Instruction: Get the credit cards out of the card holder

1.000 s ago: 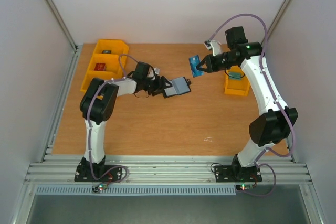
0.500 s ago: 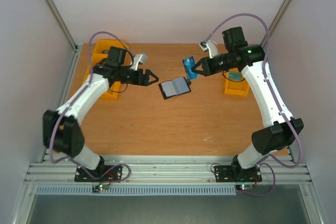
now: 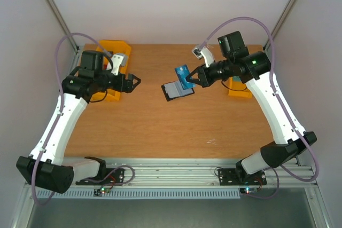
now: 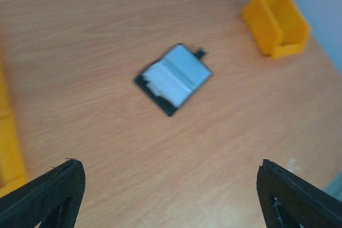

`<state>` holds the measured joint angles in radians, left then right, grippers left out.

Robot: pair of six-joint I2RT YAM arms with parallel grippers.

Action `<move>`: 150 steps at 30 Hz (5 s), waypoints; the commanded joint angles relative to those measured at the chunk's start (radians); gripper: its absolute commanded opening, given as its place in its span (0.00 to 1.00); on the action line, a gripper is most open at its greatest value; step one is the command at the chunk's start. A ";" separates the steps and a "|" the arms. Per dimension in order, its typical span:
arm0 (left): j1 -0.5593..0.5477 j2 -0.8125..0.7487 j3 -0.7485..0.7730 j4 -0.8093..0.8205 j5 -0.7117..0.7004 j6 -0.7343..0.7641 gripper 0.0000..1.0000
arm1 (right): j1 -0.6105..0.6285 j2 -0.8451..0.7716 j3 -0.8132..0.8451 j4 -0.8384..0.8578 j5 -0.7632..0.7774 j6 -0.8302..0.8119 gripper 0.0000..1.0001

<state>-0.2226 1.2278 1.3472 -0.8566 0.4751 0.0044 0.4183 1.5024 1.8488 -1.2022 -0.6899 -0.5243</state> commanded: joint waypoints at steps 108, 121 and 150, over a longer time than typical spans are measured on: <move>-0.038 0.527 0.626 -0.394 0.566 0.987 0.00 | 0.114 0.280 0.079 0.332 -0.007 -0.771 0.01; -0.037 0.279 0.288 -0.091 0.689 0.837 0.00 | 0.115 0.176 0.023 0.407 -0.078 -0.703 0.28; -0.030 -0.264 -0.501 1.441 0.473 -0.714 0.00 | 0.195 -0.145 -0.426 1.128 -0.126 0.474 0.70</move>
<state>-0.2398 0.9901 0.8486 0.4824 0.9810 -0.6205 0.5812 1.3663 1.4014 -0.1196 -0.8463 -0.0891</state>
